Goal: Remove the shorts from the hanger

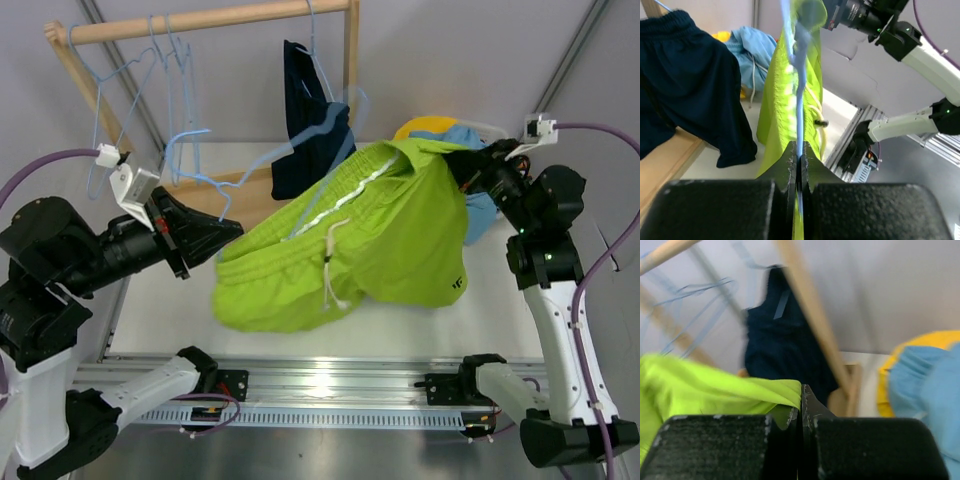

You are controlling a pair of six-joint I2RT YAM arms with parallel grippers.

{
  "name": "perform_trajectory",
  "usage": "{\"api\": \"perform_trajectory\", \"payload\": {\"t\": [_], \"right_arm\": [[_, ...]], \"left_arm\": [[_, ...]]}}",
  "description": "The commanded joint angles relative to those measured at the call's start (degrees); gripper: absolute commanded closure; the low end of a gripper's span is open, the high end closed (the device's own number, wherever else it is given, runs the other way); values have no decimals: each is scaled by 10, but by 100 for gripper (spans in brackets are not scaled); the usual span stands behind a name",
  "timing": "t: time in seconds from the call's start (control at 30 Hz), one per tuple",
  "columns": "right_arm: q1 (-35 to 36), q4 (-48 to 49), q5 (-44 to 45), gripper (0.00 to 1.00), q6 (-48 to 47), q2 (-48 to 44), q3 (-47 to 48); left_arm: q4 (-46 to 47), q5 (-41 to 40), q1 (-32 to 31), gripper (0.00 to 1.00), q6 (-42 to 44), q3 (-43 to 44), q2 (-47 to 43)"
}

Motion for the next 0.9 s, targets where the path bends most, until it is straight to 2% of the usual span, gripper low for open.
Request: {"api": "perform_trajectory", "payload": {"t": [0.0,0.2,0.3,0.33,0.4,0.43,0.47,0.5,0.57,0.6,0.7,0.73,0.77,0.87], "right_arm": [[-86,-13,111,100,33,32,36],[-131,-30,82,100,53,94,128],[-128,-14,44,100,57,80,117],[-120,2,-28,100,55,71,88],[-97,89,-118,100,47,28,44],[-77,99,-172,100,38,13,11],[-18,82,-186,100,6,1,4],[9,58,-191,100,-15,-13,5],[68,-12,-187,100,-55,-15,27],[76,-23,-176,100,-60,-14,40],[68,-63,-63,100,-74,16,131],[59,-77,-15,100,-75,32,161],[49,-81,1,100,-75,49,225],[-3,-84,37,100,-52,139,324]], "left_arm": [[16,-1,-5,100,5,14,-38],[14,3,-10,100,5,15,-32],[16,-7,-9,100,4,18,-28],[15,-12,-9,100,4,18,-27],[15,-44,-9,100,4,23,-18],[14,-64,-9,100,1,24,-13],[12,-84,-9,100,1,28,-8],[9,-138,-9,100,1,26,2],[-6,-210,-9,100,4,31,16],[-34,-299,-10,100,2,35,33],[-84,-428,-9,100,-9,36,59],[-86,-442,-9,100,-13,27,59],[-85,-448,-9,100,-15,16,56],[-66,-427,-9,100,-16,-10,35]]}}
